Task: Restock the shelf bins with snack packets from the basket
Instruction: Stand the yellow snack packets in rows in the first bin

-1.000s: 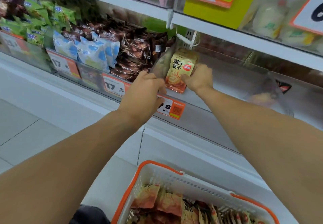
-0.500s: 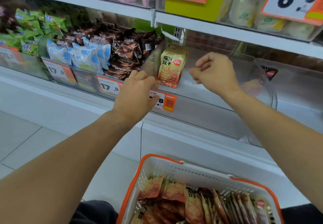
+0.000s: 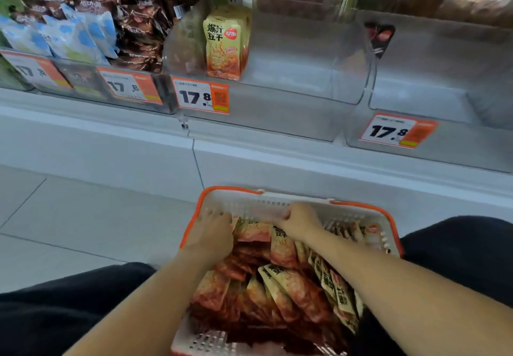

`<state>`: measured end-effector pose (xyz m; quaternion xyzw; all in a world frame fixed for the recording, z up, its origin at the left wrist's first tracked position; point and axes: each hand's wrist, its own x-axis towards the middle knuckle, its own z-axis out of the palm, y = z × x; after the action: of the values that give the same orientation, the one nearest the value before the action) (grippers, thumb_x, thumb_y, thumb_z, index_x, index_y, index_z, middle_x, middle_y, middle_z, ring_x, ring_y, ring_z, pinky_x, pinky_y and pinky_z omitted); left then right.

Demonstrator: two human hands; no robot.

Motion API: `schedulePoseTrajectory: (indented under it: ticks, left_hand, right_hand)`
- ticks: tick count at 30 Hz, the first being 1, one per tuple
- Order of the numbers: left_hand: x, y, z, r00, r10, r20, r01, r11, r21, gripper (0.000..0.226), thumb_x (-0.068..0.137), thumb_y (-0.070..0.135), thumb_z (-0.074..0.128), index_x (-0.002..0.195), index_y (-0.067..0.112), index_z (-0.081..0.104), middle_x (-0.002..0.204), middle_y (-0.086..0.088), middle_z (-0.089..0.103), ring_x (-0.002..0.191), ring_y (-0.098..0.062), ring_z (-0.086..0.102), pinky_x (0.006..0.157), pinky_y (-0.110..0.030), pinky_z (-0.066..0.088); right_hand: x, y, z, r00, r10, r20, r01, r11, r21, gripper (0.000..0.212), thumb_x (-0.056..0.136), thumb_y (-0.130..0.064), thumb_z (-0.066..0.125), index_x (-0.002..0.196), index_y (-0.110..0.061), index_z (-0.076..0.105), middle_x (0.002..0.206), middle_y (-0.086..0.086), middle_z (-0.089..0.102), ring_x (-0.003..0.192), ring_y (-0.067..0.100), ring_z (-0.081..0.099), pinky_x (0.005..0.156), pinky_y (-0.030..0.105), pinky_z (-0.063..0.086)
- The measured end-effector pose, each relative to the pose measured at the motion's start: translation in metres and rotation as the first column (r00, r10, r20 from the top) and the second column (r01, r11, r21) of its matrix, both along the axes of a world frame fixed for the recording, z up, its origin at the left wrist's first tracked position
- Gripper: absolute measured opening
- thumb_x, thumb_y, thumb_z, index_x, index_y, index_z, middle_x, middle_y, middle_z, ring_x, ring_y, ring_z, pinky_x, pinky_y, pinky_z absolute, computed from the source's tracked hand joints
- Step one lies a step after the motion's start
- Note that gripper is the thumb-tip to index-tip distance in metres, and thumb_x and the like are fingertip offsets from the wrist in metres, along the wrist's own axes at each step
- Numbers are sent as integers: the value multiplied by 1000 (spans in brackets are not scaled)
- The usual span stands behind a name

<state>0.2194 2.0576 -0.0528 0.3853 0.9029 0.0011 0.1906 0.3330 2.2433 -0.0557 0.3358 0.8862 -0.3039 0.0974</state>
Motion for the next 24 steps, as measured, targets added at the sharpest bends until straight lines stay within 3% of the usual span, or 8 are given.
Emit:
schedulePoseTrajectory:
  ticks: [3, 6, 10, 13, 16, 18, 21, 24]
  left_hand:
    - [24, -24, -33, 989, 12, 146, -3, 998, -60, 63, 91, 19, 40, 153, 28, 29, 155, 0, 33, 141, -30, 32, 110, -45, 35]
    - [39, -35, -40, 969, 47, 242, -34, 998, -61, 70, 94, 17, 40, 158, 30, 15, 165, 6, 17, 151, -28, 14, 119, -44, 25]
    - [41, -33, -46, 952, 95, 290, -96, 995, -13, 64, 95, 18, 39, 156, 27, 25, 163, 3, 24, 149, -28, 21, 120, -41, 24]
    - [35, -26, -48, 945, 133, 298, -142, 990, 10, 56, 94, 18, 39, 150, 25, 38, 156, -1, 37, 144, -29, 28, 117, -43, 30]
    - [34, -19, -43, 944, 169, 284, -175, 985, -3, 51, 96, 20, 40, 146, 23, 42, 150, -4, 42, 140, -30, 32, 114, -43, 34]
    - [38, -16, -39, 967, 175, 186, -186, 982, 44, 49, 96, 20, 41, 145, 21, 42, 144, -5, 44, 134, -28, 35, 111, -40, 34]
    - [45, -11, -37, 968, 228, 109, -248, 939, 239, 37, 97, 21, 46, 134, 16, 49, 132, -3, 50, 125, -23, 42, 106, -36, 38]
    - [49, 0, -37, 913, 289, 287, -381, 856, 349, 30, 97, 35, 57, 123, 21, 55, 118, 5, 57, 111, -18, 55, 95, -36, 50]
  right_hand:
    - [9, -13, -24, 992, -125, 8, 126, 989, -79, 53, 95, -35, 62, 51, -19, 38, 49, -3, 36, 46, 12, 37, 54, 30, 34]
    - [6, -33, -34, 964, -264, 27, 264, 945, -195, 53, 94, -42, 62, 53, -17, 41, 50, -3, 41, 47, 13, 43, 50, 30, 35]
    - [1, -41, -41, 946, -321, 50, 323, 909, -262, 53, 85, -38, 76, 56, -19, 36, 55, -3, 42, 55, 17, 48, 54, 31, 33]
    - [-2, -36, -46, 921, -367, 132, 390, 858, -335, 33, 72, -23, 87, 70, -15, 56, 79, 0, 66, 79, 22, 68, 63, 29, 54]
    - [0, -31, -41, 871, -435, 228, 491, 751, -443, 28, 66, 3, 80, 88, -5, 65, 90, 13, 71, 82, 32, 72, 72, 46, 62]
    - [3, -31, -31, 857, -416, 306, 516, 674, -529, 26, 74, 13, 73, 96, 2, 65, 88, 15, 67, 80, 31, 70, 69, 44, 62]
    - [13, -27, -28, 916, -254, 311, 392, 736, -552, 34, 80, 13, 67, 111, -1, 68, 97, 13, 67, 86, 27, 68, 70, 37, 62]
    - [27, -23, -26, 943, -172, 284, 313, 743, -592, 41, 77, 16, 64, 107, -10, 73, 108, 16, 71, 99, 31, 70, 78, 45, 62]
